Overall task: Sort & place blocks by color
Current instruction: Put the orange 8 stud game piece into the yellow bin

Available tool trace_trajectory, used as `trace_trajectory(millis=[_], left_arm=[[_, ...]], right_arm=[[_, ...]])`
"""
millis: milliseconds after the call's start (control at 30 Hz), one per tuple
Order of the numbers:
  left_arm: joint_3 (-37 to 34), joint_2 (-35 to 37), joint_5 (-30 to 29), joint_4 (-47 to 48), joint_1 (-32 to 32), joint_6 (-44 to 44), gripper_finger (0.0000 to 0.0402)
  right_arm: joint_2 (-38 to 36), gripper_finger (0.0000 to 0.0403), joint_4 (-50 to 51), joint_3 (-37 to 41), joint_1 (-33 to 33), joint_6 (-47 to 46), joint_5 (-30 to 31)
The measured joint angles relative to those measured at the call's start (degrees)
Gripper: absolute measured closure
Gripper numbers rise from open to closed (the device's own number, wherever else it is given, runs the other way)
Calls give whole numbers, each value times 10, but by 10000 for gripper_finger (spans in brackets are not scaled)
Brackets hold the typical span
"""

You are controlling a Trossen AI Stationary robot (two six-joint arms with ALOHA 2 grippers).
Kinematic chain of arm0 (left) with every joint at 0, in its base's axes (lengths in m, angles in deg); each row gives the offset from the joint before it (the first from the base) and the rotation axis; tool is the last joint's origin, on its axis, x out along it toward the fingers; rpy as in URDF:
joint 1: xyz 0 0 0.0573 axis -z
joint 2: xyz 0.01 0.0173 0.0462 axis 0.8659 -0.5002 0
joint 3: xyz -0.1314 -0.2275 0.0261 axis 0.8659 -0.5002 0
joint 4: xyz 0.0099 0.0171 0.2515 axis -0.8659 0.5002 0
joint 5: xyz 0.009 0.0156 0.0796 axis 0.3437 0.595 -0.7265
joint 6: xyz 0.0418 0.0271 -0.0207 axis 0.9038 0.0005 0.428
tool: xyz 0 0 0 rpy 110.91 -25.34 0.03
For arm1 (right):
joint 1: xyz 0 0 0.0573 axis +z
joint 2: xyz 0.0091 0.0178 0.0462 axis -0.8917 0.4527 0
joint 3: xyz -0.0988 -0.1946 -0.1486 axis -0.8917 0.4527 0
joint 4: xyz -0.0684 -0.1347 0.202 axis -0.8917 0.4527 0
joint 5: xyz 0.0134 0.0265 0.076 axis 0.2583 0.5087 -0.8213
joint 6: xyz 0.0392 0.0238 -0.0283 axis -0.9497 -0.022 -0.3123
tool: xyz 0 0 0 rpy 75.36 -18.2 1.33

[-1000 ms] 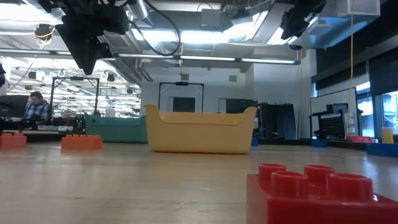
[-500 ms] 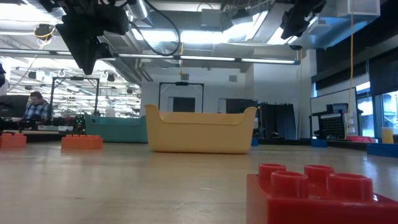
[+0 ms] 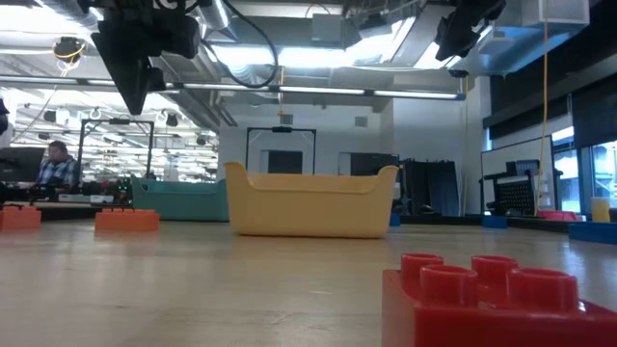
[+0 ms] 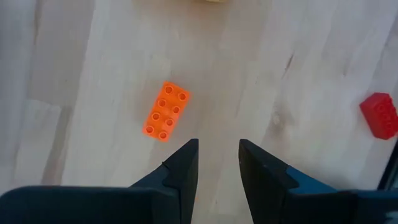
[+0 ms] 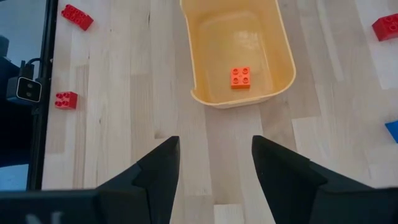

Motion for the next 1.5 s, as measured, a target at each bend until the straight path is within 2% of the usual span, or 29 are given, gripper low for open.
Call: trace_trajectory(millis=[200, 333, 533, 667, 933, 1067, 1200, 1400, 1500], left_arm=[[0, 0, -9, -4, 0, -32, 294], [0, 0, 11, -1, 0, -48, 294], [0, 0, -9, 15, 0, -101, 282], [0, 0, -43, 13, 0, -121, 247], [0, 0, -69, 3, 0, -133, 139], [0, 0, -58, -4, 0, -51, 92], [0, 0, -33, -3, 1, 58, 73], [-1, 0, -105, -5, 10, 118, 70], [-26, 1, -113, -36, 10, 125, 70]], right_arm=[[0, 201, 0, 0, 0, 0, 0], [0, 201, 0, 0, 0, 0, 0], [0, 201, 0, 0, 0, 0, 0], [0, 201, 0, 0, 0, 0, 0], [0, 201, 0, 0, 0, 0, 0], [0, 201, 0, 0, 0, 0, 0], [0, 201, 0, 0, 0, 0, 0], [0, 201, 0, 0, 0, 0, 0], [0, 201, 0, 0, 0, 0, 0]])
